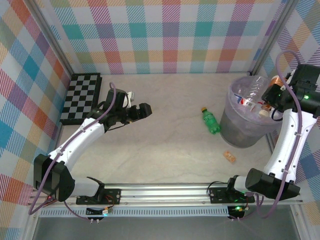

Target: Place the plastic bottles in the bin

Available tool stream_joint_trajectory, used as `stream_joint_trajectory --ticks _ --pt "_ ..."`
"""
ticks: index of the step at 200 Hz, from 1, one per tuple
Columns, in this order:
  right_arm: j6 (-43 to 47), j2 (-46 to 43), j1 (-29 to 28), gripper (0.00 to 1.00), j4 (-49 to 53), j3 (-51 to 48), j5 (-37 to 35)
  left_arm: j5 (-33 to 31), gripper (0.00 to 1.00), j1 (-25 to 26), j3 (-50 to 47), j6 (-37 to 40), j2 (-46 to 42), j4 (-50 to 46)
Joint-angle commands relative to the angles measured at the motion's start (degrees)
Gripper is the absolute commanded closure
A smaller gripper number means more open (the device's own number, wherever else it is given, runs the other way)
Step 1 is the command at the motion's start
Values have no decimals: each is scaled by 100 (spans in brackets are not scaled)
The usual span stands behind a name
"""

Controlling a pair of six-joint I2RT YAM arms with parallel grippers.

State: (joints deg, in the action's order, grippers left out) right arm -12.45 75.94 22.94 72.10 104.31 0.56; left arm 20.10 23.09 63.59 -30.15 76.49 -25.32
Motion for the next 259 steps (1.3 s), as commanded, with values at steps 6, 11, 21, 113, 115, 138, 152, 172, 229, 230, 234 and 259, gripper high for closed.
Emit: stream_joint_trajectory --ticks 6,11,21,113,115,138,152,172,229,230,234,259 --pt "-255 -49 41 61 -397 -246 316 96 7 -68 -57 17 16 182" --pt "-273 -53 37 59 -415 -319 322 95 8 -68 -62 -14 22 229" --pt "-301 -91 40 57 -457 -452 332 129 8 -72 -74 -103 40 367" --pt "63 -138 36 26 -196 -160 -19 242 8 -71 -31 -243 227 589" --pt "70 -129 40 27 -198 -158 -29 245 8 -69 -27 -241 226 583" --pt "155 145 38 36 -230 -10 51 236 8 -68 -31 -229 210 569" --pt "155 288 35 41 -421 -54 145 210 8 -68 -44 -205 186 553" --pt "120 423 30 47 -595 -225 211 170 8 -68 -76 -217 171 555" --pt "128 280 -279 51 -841 -1116 283 153 8 -77 -93 -228 165 557" --pt "128 276 -285 52 -839 -1124 280 157 8 -81 -93 -228 169 556" --pt "129 260 -290 51 -838 -1153 277 157 8 -77 -93 -228 170 550" --pt "162 159 -291 52 -787 -1223 137 168 8 -77 -66 -236 198 562"
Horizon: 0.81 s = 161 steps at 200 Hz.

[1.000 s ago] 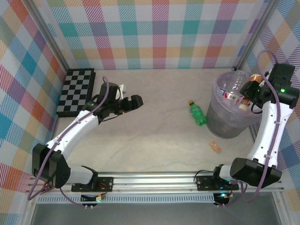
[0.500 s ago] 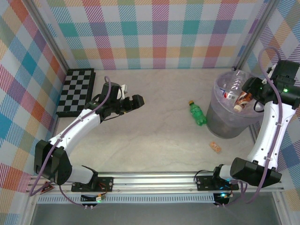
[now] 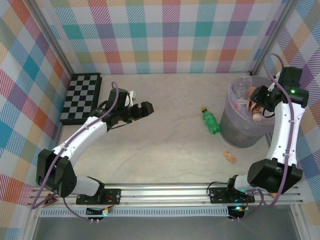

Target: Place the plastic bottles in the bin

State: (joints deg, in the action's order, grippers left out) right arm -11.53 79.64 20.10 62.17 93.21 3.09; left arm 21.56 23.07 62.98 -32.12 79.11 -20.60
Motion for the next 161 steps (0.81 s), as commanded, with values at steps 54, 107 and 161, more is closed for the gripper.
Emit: stream_joint_trajectory --ticks 54,107,161 --pt "232 -72 -4 48 903 1588 -156 76 8 -75 12 -57 -39 116" --pt "396 446 -1253 48 887 2658 46 93 8 -75 4 -75 -63 100" --pt "415 1549 -1757 50 306 3476 -596 -11 8 -79 -88 -83 -238 40"
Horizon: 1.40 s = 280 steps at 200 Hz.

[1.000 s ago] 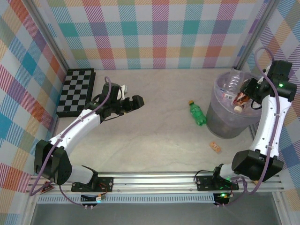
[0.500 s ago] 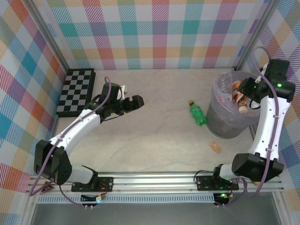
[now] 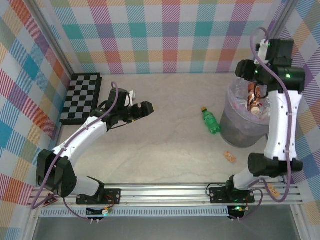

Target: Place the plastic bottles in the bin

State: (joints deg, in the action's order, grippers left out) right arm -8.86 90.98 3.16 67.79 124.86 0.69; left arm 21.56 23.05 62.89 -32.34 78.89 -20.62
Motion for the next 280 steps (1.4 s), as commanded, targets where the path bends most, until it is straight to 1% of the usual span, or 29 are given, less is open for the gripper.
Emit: stream_joint_trajectory --ticks 1,18,36,53,83,113,129,166,184,197,209,232,241,257,280 --pt "157 440 -62 50 -261 320 -357 -11 8 -75 -82 -57 -216 46" --pt "239 690 -89 51 -173 410 -376 -32 8 -76 -110 -71 -251 26" --pt "338 683 -127 51 -153 129 -560 -72 8 -72 -152 -79 -302 42" --pt "411 532 -125 51 -195 -400 -653 -70 8 -76 -164 -92 -319 65" --pt "467 -52 -124 52 -527 -1636 -847 -82 8 -77 -170 -84 -339 58" --pt "465 -395 -116 52 -652 -2390 -977 -64 8 -74 -174 -105 -324 77" --pt "425 -502 -111 52 -755 -2594 -978 -64 8 -75 -194 -109 -347 97" --pt "379 -362 -114 51 -662 -2291 -830 -46 8 -74 -215 -131 -342 128" --pt "367 -285 -111 42 -521 -1769 -747 -45 8 -73 -217 -124 -368 112" --pt "367 -150 -113 34 -280 -1259 -682 -64 8 -77 -216 -109 -381 84" --pt "363 -36 -131 29 -21 -809 -595 -81 8 -73 -199 -105 -383 76" --pt "359 -67 -275 26 189 -452 -612 -100 8 -73 -199 -102 -394 64" --pt "388 -110 -403 26 283 -370 -661 -108 8 -77 -199 -97 -393 49" --pt "552 -203 -878 26 356 -326 -792 -132 8 -75 -180 -58 -400 -9" --pt "762 -247 -1854 26 501 -269 -1045 -275 8 -74 -163 45 -451 -193"
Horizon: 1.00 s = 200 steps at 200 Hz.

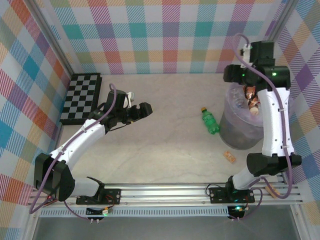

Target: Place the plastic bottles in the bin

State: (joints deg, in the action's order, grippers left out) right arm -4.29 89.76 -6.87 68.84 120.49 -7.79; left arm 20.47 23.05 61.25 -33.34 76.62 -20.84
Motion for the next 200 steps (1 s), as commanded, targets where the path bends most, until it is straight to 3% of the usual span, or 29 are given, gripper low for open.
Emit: stream_joint_trajectory --ticks 1,30,59,121,200 --pt "310 -121 -894 26 399 168 -219 -170 8 -73 1 158 -229 -178" --pt "324 117 -2071 27 682 -72 -960 -324 8 -115 -68 273 -371 -375" --pt "27 707 -2619 25 766 -622 -1484 -298 8 -177 -92 304 -444 -456" --pt "-84 1654 -2613 12 105 -1836 -1906 -344 6 -220 -155 366 -606 -648" --pt "-230 2199 -1967 4 -670 -2943 -1900 -451 0 -273 -201 488 -778 -895"
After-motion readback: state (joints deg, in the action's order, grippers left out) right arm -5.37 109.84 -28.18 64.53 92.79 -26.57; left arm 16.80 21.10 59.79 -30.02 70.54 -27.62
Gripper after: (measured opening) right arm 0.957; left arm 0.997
